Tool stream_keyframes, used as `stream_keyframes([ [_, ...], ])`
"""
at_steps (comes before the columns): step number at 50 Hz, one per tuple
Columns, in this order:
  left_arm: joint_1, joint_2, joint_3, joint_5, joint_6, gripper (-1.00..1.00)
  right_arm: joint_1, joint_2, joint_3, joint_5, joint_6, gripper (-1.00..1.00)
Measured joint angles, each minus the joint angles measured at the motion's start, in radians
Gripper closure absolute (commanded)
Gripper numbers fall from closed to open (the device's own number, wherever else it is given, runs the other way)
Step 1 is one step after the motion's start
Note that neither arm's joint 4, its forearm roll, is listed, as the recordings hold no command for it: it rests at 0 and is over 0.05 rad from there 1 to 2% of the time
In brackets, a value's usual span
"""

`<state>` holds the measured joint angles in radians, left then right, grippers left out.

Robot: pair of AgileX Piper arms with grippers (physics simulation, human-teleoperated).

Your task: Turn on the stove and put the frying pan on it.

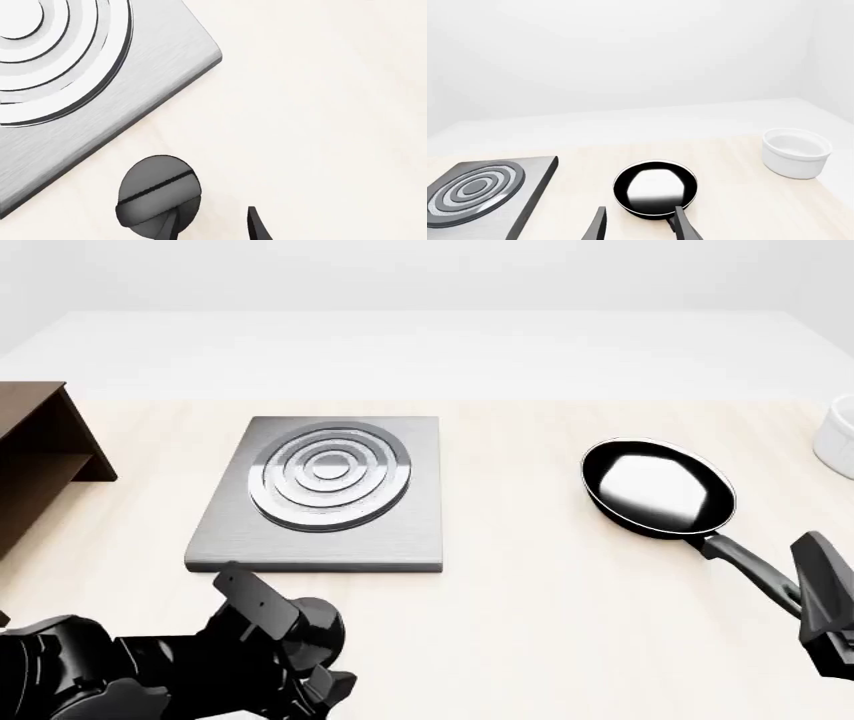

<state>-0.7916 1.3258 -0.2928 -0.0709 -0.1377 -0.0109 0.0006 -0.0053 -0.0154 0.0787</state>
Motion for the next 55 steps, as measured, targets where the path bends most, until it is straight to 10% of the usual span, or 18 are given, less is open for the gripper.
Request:
stream_keyframes([
  [32,-0.068,-0.251,-0.074,0.213,0.050,-1.00,0.000,0.000,0.000,0.001,-0.002,-1.00],
  [55,0.041,-0.693,0.007,0.312,0.107,-1.00,0.003,0.000,0.000,0.001,-0.012,-1.00],
])
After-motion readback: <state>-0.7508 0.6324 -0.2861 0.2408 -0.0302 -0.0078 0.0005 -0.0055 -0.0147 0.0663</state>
